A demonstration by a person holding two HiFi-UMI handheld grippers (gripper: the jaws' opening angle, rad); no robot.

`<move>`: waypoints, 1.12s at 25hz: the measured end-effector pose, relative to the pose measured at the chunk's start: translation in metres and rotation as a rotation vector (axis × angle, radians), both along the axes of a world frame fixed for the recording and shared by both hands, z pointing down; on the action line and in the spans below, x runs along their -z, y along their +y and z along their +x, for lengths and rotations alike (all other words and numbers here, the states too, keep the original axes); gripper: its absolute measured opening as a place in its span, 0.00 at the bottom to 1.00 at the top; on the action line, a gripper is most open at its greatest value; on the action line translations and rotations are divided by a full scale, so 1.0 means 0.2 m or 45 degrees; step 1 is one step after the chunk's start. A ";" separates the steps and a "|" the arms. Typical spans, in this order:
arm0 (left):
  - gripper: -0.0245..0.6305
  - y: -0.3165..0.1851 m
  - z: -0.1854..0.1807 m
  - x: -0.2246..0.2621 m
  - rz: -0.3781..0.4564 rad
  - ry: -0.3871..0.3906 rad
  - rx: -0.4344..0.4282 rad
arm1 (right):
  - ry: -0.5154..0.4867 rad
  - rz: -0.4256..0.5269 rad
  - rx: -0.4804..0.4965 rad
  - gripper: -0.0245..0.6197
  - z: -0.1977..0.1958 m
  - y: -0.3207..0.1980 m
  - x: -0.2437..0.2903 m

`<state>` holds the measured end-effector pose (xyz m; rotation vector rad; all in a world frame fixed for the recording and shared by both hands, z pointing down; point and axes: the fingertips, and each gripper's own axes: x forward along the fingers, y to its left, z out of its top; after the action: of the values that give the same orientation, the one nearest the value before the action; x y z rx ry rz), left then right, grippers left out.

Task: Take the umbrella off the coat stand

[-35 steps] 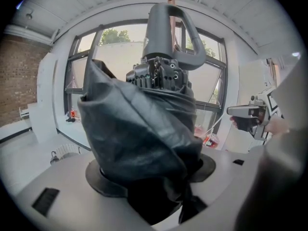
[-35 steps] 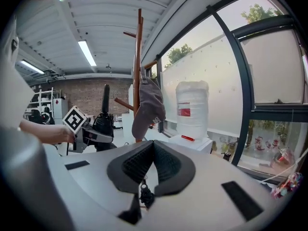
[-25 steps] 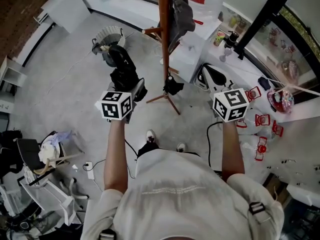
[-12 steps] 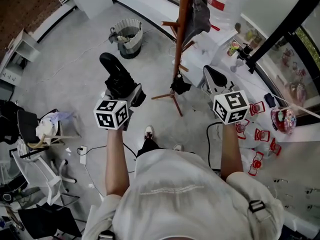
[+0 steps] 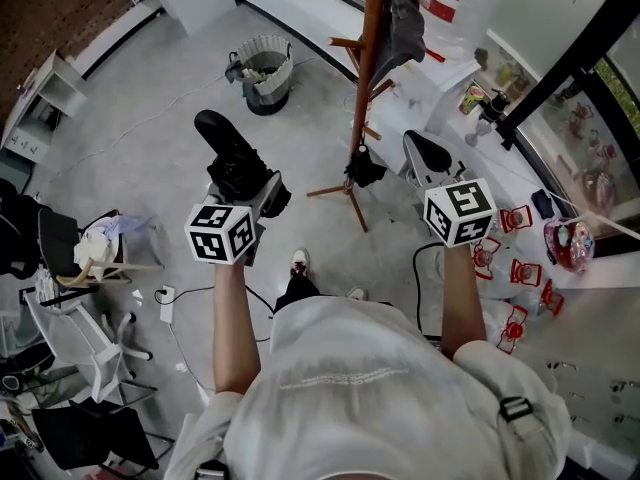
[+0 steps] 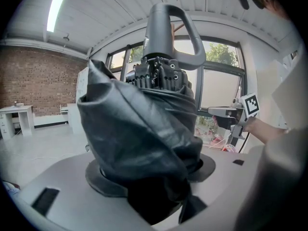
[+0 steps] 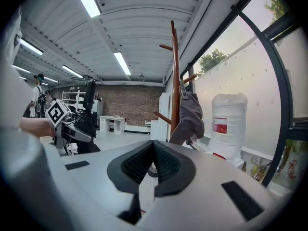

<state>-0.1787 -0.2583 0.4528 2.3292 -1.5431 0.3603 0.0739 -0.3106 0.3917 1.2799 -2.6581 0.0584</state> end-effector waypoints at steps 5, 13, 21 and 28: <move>0.51 -0.02 0.03 0.02 0.009 -0.013 -0.037 | 0.015 0.011 -0.007 0.08 0.01 0.01 0.01; 0.51 -0.05 0.05 0.03 0.009 -0.019 -0.081 | 0.066 0.025 -0.011 0.08 -0.01 0.00 0.00; 0.51 -0.07 0.06 0.01 -0.006 -0.015 -0.096 | 0.061 0.012 -0.019 0.08 0.00 -0.02 -0.02; 0.51 -0.10 0.06 0.00 -0.016 -0.006 -0.100 | 0.055 -0.009 -0.018 0.08 -0.01 -0.06 -0.05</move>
<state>-0.1669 -0.2790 0.4532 2.3857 -1.4505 0.3933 0.0723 -0.3217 0.4013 1.2829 -2.6102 0.0419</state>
